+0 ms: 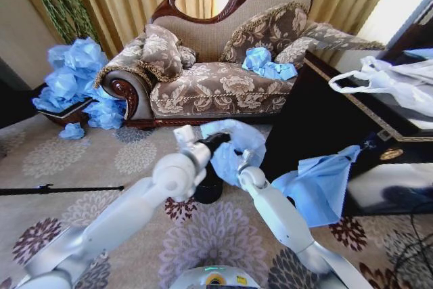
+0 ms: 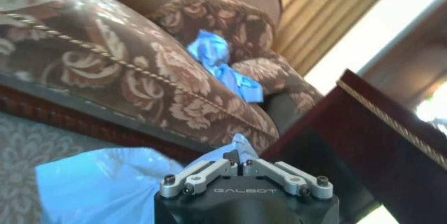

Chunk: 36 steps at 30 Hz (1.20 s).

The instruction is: Place a garbage bag over the trash bin.

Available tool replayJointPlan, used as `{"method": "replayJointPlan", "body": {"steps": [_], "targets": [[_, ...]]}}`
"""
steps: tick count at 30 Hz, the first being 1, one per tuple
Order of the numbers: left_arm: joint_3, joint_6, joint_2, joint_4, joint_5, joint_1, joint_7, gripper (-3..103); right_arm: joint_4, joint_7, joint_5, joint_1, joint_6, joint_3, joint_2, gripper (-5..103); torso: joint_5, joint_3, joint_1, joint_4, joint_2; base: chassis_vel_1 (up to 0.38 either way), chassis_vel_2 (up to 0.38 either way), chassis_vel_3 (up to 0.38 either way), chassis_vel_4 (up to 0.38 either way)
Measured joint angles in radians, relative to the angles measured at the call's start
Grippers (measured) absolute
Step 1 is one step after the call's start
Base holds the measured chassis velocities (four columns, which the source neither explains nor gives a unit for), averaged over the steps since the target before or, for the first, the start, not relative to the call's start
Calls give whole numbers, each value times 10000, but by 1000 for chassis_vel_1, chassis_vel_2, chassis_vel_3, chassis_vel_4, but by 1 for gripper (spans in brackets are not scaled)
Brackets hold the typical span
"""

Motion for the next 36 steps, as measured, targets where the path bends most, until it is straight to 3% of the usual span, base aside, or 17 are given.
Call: {"method": "replayJointPlan", "body": {"steps": [2, 4, 5, 6, 7, 10, 12, 20, 23, 31, 36], "targets": [[-196, -33, 14, -59, -140, 127, -42, 0, 5, 93, 78, 69, -247, -104, 10, 0, 2, 0, 0, 0, 0, 0, 0, 0, 0], [-812, -196, 92, -348, -669, 582, -273, 0, 67, 431, 359, 357, -1143, -461, 42, 0, 0, 0, 0, 2, 0, 0, 0, 0, 0], [-812, -196, 92, -348, -669, 582, -273, 0, 67, 431, 359, 357, -1143, -461, 42, 0, 0, 0, 0, 2, 0, 0, 0, 0, 0], [-1170, -270, 156, -511, -826, 917, -346, 0, 99, 585, 554, 532, -1582, -708, 27, 0, 0, 0, 0, 1, 0, 0, 0, 0, 0], [-1544, -389, 262, -669, -883, 1351, -408, 0, 122, 737, 750, 705, -2079, -940, 2, 0, 0, 0, 0, 2, 0, 0, 0, 0, 0], [-1776, -467, 327, -765, -881, 1701, -428, 0, 124, 863, 974, 848, -2451, -1139, -17, 0, 0, -1, -1, 3, 0, 0, 0, 0, 0], [-2359, -690, 386, -851, -706, 2536, -389, 0, 49, 1135, 1357, 1098, -2923, -1639, -81, 0, 0, -1, 0, 5, 0, 0, 0, 0, 0], [-3069, -1199, -218, -189, 119, 3472, -150, 0, -409, 1307, 1597, 1398, -3278, -2390, 51, 0, 1, 0, 0, 1, 0, 0, 0, 0, 0], [-3630, -1607, -636, 256, 350, 3650, -298, 0, -476, 1387, 2035, 1934, -3793, -3140, -76, 0, 1, 0, 0, 0, 0, 0, 0, 0, 0], [-4453, -1797, -1090, 537, 392, 4156, -425, 0, -1257, 1199, 3272, 3626, -5189, -4406, 25, 0, 0, 0, 0, 3, 0, 0, 0, 0, 0], [-4432, -1787, -1341, 563, 484, 4428, -246, 0, -1969, 1011, 3341, 3921, -5268, -4724, 444, 0, 0, 0, 0, 5, 0, 0, 0, 0, 0]]}}
